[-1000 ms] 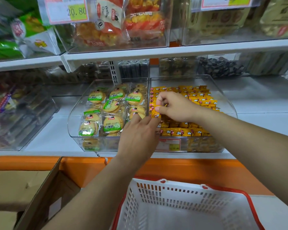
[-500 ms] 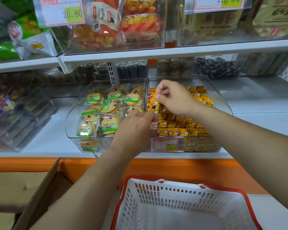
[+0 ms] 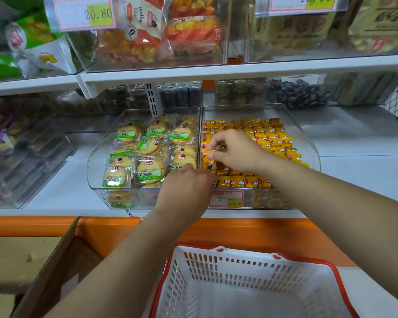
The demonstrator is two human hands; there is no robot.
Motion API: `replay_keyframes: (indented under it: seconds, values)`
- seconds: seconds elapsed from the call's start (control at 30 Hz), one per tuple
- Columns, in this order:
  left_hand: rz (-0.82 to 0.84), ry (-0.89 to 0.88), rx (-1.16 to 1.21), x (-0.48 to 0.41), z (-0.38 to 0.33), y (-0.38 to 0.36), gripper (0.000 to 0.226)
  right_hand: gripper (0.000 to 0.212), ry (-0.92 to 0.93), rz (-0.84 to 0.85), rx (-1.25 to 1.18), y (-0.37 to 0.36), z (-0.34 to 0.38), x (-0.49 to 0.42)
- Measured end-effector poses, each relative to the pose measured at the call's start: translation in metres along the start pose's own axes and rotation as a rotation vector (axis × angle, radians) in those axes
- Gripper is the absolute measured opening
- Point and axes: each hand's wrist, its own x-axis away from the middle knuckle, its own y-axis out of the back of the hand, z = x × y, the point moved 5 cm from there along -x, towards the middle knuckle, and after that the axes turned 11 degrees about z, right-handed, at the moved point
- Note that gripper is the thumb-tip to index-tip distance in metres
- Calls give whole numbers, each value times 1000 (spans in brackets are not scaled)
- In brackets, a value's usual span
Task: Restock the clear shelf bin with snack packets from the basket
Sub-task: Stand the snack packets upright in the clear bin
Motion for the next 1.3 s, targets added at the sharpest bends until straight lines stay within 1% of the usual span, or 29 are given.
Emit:
replay_keyframes:
  seconds: [0.07,0.1,0.17,0.27,0.3,0.37,0.43,0.5,0.53,0.57,0.6,0.67,0.73,0.8,0.87,1.0,1.17,1.3]
  values:
    - [-59,-19,67,6,3,4,26,5,-20,-6,46,-2,-4,0]
    - [-60,-32,88,8,5,3,28,5,-26,-3,52,-5,-6,0]
    - [-4,-47,85,13,4,-6,35,8,-32,11,98,-14,-8,1]
    - [73,-21,58,17,1,-17,48,9,-56,31,248,-29,-8,4]
    - [85,-11,54,17,0,-18,50,10,-58,34,238,-30,-8,5]
    - [87,5,48,16,-1,-16,48,12,-38,30,133,-25,-9,10]
    - [51,18,45,14,-3,-9,42,16,-41,-68,38,-13,-15,24]
    - [-39,19,89,14,-10,-1,37,21,-82,-235,120,2,-27,46]
    - [-80,6,141,13,-17,0,38,27,-109,-281,197,7,-34,58]
    - [-98,-11,209,12,-25,0,40,36,-152,-272,265,9,-42,68]
    - [-81,-16,288,8,-32,-3,44,46,-218,-210,316,9,-53,75]
    - [14,43,417,-7,-39,-11,53,65,-364,-23,351,4,-73,84]
    - [149,101,391,-31,-41,-22,61,75,-446,99,372,-4,-86,85]
    - [290,129,303,-54,-44,-33,63,77,-465,132,403,-8,-93,82]
    - [351,162,244,-68,-44,-44,63,76,-472,151,393,-9,-99,78]
    - [361,183,206,-86,-40,-59,63,72,-494,169,341,-6,-106,68]
    - [340,138,147,-106,-32,-60,65,71,-504,113,377,-2,-105,59]
    - [341,126,179,-116,-29,-62,63,70,-518,120,349,2,-109,52]
